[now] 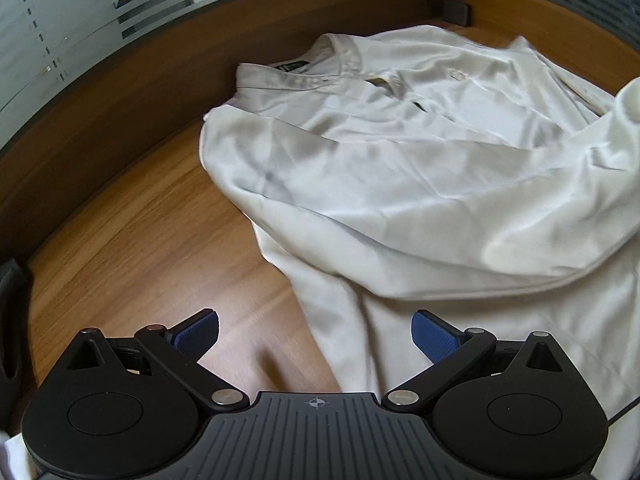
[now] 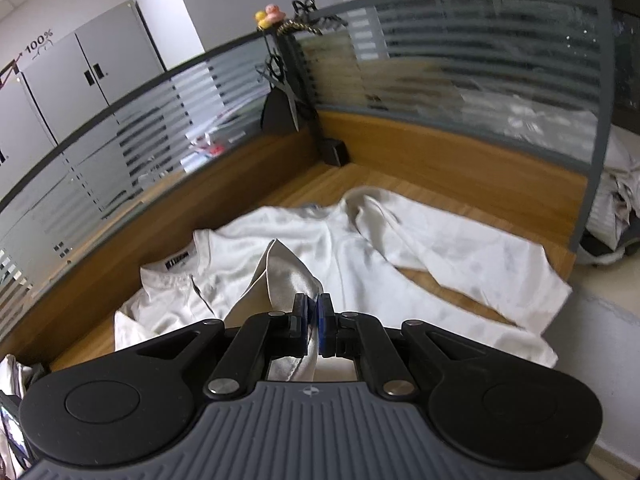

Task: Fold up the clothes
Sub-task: 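Grasp the sleeve with the right tool and fold it across the shirt body, then open the right tool and release the folded sleeve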

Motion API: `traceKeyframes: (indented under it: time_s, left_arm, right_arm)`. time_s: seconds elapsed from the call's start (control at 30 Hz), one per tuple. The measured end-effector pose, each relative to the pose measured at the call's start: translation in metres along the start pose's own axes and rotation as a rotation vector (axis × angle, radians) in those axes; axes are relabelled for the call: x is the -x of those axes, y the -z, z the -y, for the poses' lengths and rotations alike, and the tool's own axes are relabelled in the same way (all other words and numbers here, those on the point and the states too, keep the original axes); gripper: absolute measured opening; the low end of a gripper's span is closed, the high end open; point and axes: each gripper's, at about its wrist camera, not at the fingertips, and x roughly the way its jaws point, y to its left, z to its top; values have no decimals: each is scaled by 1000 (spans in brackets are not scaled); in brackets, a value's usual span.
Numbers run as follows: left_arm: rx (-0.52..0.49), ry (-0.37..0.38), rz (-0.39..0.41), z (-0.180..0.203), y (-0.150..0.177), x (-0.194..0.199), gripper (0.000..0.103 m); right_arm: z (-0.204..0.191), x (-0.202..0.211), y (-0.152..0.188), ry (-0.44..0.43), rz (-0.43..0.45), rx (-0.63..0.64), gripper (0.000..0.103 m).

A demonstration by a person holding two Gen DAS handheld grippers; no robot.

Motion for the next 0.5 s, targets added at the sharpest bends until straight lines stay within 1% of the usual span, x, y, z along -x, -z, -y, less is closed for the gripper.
traceKeyframes:
  time_s: [0.1,0.17,0.3,0.33,0.4,0.5]
  left_arm:
    - [22,-6,-9,-10,-2,-4,103]
    - [37,-18,-23,-17,-2,-8,103]
    - [93,-49,-45,-33,3,-11,102]
    - [108,-49,-45,-36,4,-10,102]
    - [133,-48,-40,-40,7,-7,102]
    - [138,-33,-4,-39,8,1,102]
  right_arm:
    - [-2,1,-9,27,32,2,6]
    - [-1,3,-12,58,71,-5,6]
    - [8,9,-6,130,129,-43,6]
    - [11,8,-2,145,129,-50,7]
    - [16,5,9,164,102,-59,7]
    - [24,-2,25,178,44,-65,7]
